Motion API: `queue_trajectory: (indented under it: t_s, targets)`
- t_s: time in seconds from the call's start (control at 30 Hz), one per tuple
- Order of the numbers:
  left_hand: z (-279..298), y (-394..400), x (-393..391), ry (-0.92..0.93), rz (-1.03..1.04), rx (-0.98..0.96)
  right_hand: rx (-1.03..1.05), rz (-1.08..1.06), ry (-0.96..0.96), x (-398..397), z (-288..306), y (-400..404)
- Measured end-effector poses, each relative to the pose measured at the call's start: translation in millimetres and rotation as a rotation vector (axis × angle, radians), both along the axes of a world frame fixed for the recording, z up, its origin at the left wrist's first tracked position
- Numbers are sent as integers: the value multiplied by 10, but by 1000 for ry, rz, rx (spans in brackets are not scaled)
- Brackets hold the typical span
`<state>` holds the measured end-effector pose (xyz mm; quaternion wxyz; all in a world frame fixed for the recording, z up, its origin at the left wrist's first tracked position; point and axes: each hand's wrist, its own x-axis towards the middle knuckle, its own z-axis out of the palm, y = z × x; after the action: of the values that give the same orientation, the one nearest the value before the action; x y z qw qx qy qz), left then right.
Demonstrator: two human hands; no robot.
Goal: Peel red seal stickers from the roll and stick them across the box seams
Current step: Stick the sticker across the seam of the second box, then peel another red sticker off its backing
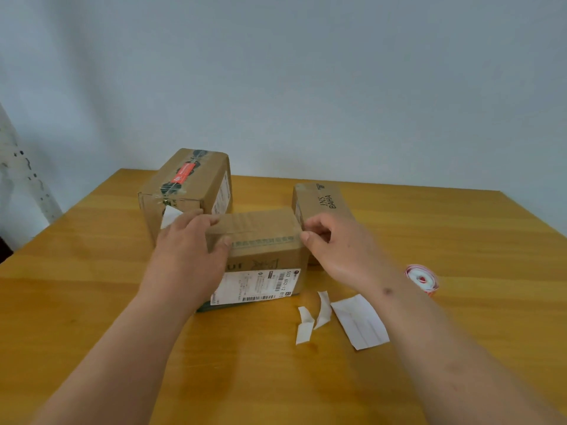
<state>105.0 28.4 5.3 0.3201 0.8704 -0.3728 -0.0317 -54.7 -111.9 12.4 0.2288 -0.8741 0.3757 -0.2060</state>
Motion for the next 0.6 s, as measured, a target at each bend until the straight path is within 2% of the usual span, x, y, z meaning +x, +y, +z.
queue_trajectory:
  t_s: [0.13,0.3,0.4,0.53,0.6]
  targets:
    - [54,-60,-164,-159,-18,24,-59,-56,-17,-167,0,-58]
    - [120,-228,-544,-191,-168,-152,-122,-130,-2,-452,-38,-189]
    - [109,-349,-805,-160,-292,-238,-145,-189,-1,-673,-80,-262]
    - [-20,-541,-1050,-24,-420,-164,-211,-236,3,-931,-135,-298]
    - [-118,-628,-1100,47,-442,-124,-218,-176,35,-975,-181,-258]
